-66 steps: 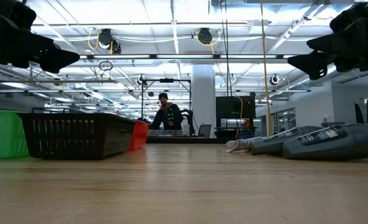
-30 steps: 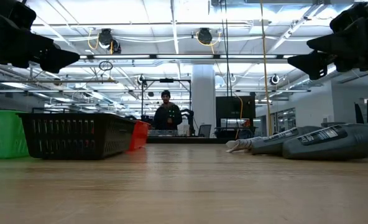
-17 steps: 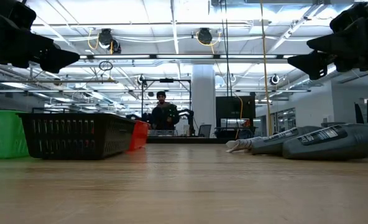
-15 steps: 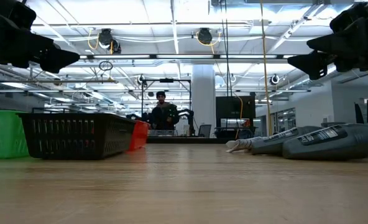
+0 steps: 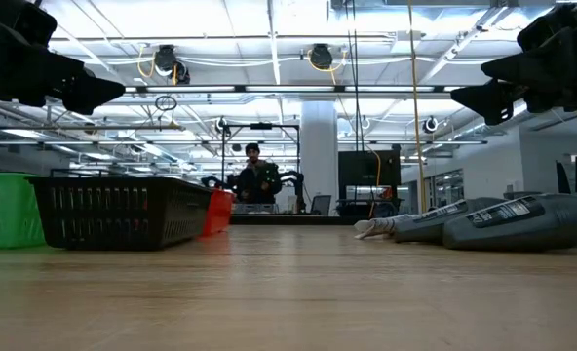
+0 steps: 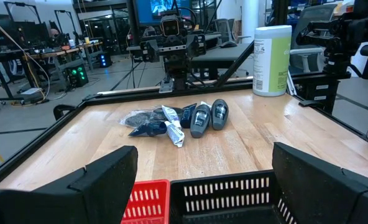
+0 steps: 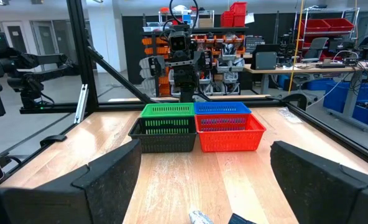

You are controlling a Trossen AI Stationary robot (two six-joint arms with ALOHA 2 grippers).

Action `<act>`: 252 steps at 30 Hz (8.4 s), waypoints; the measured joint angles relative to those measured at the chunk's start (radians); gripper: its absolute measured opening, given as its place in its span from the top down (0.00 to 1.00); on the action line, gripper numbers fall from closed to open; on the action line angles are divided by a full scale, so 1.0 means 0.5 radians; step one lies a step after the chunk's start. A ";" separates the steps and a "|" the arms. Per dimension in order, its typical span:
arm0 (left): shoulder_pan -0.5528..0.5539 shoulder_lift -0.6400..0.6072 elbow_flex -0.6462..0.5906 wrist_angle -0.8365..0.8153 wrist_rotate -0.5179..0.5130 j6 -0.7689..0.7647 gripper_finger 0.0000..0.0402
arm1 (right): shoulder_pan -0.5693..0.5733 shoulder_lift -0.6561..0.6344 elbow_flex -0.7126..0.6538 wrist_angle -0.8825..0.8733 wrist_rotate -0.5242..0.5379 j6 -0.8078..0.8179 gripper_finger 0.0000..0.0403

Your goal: Pick & Place Travel size toiletries

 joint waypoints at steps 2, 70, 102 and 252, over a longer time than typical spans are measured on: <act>0.000 0.000 0.000 0.000 0.001 -0.001 0.10 | 0.000 0.000 0.000 0.000 0.000 0.000 0.14; 0.000 0.000 0.001 0.000 0.001 -0.001 0.10 | 0.000 0.000 0.000 0.000 0.000 0.000 0.14; 0.000 0.000 0.000 0.000 0.001 0.000 0.10 | 0.000 0.000 0.000 0.000 0.000 0.000 0.14; 0.000 0.000 0.000 0.000 0.000 0.000 0.10 | 0.000 0.021 0.000 0.478 0.933 0.917 0.14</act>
